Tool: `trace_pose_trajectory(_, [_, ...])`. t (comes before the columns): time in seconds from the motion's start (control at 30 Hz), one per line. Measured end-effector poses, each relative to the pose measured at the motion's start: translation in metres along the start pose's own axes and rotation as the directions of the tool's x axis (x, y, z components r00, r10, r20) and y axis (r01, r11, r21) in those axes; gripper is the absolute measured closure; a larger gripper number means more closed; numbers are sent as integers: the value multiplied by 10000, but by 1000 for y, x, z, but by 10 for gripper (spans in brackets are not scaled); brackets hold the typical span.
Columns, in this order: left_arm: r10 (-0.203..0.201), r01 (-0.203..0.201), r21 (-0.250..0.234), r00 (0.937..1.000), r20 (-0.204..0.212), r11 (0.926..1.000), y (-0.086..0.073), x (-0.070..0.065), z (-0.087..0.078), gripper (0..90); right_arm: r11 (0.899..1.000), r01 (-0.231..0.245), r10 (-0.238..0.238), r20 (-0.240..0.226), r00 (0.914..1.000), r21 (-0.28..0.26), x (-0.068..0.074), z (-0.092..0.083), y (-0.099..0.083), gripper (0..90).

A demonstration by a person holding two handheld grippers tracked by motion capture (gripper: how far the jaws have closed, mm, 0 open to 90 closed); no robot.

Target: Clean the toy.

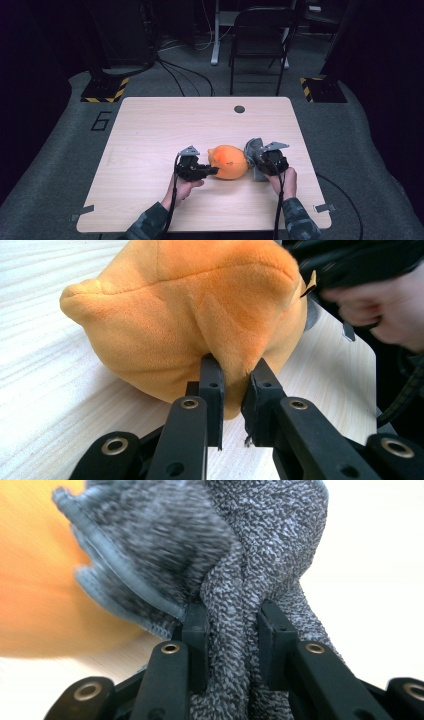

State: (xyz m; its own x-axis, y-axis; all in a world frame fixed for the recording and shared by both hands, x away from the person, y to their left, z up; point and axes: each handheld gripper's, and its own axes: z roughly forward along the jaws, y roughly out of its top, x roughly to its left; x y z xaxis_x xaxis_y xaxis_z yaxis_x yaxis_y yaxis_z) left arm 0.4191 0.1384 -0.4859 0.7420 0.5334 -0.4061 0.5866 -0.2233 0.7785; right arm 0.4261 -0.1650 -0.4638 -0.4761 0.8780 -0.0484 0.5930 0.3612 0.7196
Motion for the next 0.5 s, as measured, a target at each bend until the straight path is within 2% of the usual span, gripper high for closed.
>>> trace_pose_trajectory(0.07, [43, -43, 7, 10000, 13, 10000, 0, -1, 0, 800, 9980, 140, -149, -137, 9998, -624, 2, -14, 6, 698])
trace_pose_trajectory(0.13, [48, -48, -6, 10000, -1, 10000, 0, -1, 1, 799, 9936, 38, -82, -379, 9992, -1130, 9, -25, 12, 697])
trace_pose_trajectory(0.23, [26, -26, -16, 10000, 7, 10000, 0, -1, 0, 798, 9864, 214, -376, -974, 9945, -1628, 24, -32, 20, 695])
trace_pose_trajectory(0.3, [18, -18, 9, 10000, -84, 10000, 0, 0, 0, 795, 9848, 525, -719, -1135, 9909, -1657, 38, -31, 23, 695])
trace_pose_trajectory(0.37, [43, -42, 47, 9999, -152, 10000, -1, 2, 0, 791, 9850, 978, -1117, -939, 9893, -1421, 50, -26, 24, 696])
trace_pose_trajectory(0.5, [137, -135, 69, 9996, -263, 9999, -2, 3, 1, 769, 9864, 1054, -1172, -898, 9890, -1263, 51, -17, 21, 702])
